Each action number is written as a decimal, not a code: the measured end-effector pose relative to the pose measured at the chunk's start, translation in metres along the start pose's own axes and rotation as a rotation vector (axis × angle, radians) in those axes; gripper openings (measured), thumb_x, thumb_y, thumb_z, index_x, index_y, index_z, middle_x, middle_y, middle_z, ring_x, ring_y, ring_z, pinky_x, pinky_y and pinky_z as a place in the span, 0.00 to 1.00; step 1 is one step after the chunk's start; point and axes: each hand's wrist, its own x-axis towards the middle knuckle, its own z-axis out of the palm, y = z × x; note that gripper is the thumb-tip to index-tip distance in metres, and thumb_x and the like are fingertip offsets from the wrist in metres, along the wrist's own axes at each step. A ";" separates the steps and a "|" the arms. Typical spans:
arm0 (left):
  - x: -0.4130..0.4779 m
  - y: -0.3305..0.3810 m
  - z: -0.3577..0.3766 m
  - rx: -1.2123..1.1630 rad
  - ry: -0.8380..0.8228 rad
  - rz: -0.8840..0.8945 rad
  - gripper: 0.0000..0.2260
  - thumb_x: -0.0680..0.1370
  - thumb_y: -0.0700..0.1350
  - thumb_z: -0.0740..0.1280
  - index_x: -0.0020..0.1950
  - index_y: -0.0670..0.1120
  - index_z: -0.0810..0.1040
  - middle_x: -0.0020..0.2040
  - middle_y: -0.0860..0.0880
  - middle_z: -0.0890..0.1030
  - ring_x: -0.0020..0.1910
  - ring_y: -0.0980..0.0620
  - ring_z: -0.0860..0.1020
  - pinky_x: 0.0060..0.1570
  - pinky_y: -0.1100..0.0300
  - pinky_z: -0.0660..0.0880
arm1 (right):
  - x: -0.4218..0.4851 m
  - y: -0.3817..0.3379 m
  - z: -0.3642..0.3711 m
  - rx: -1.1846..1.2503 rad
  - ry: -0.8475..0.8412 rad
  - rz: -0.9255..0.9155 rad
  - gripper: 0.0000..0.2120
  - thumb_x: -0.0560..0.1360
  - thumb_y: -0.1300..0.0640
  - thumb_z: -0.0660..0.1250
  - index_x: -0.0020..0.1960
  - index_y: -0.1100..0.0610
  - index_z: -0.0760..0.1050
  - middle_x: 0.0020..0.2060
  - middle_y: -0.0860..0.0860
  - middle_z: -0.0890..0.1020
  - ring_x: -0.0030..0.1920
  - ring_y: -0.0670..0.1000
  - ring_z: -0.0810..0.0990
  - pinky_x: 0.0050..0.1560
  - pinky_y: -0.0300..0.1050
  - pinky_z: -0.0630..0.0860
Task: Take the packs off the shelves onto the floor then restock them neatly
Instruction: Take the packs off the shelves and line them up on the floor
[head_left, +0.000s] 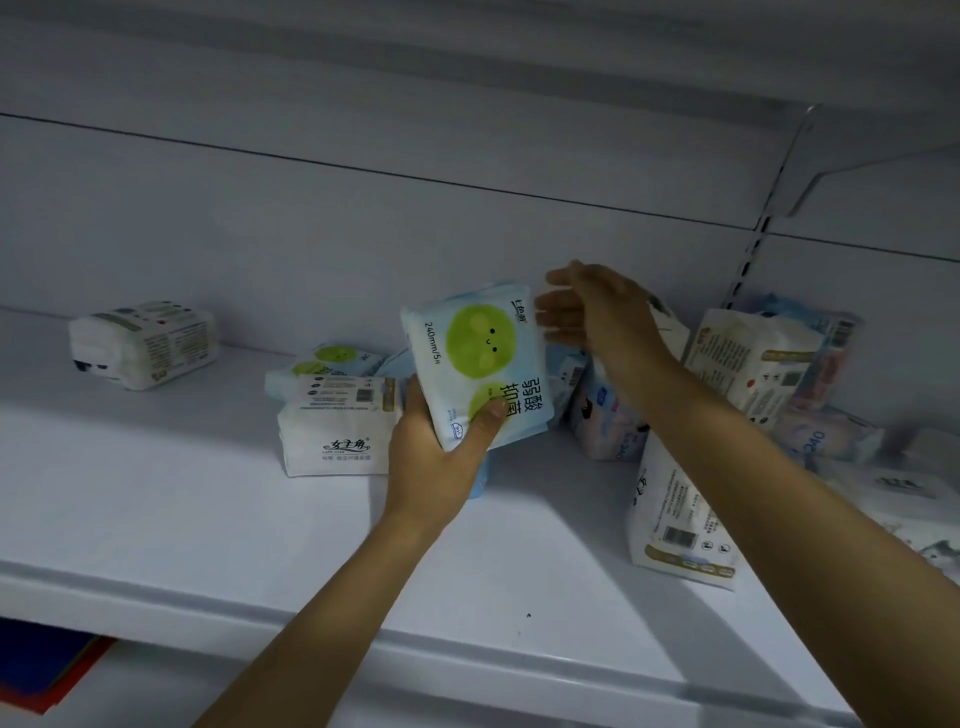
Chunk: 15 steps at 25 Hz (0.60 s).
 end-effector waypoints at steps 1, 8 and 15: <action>-0.001 -0.001 0.000 -0.019 0.019 -0.004 0.21 0.67 0.55 0.75 0.56 0.55 0.72 0.50 0.56 0.83 0.51 0.56 0.82 0.49 0.59 0.79 | 0.015 0.006 -0.003 -0.147 0.078 -0.028 0.06 0.80 0.63 0.60 0.53 0.60 0.74 0.44 0.56 0.81 0.42 0.51 0.80 0.47 0.49 0.77; 0.001 0.000 0.005 -0.016 0.064 0.020 0.23 0.69 0.58 0.72 0.60 0.51 0.73 0.52 0.56 0.82 0.51 0.58 0.81 0.47 0.63 0.78 | 0.048 0.049 0.000 -1.426 -0.132 -0.028 0.13 0.79 0.55 0.57 0.62 0.58 0.68 0.55 0.53 0.79 0.60 0.56 0.76 0.68 0.51 0.57; 0.003 -0.003 0.007 0.059 0.091 0.082 0.24 0.66 0.72 0.66 0.57 0.63 0.69 0.52 0.68 0.79 0.52 0.60 0.80 0.46 0.62 0.79 | 0.019 0.068 0.014 -1.354 -0.128 -0.220 0.05 0.79 0.56 0.59 0.49 0.54 0.73 0.46 0.54 0.80 0.54 0.57 0.77 0.57 0.49 0.70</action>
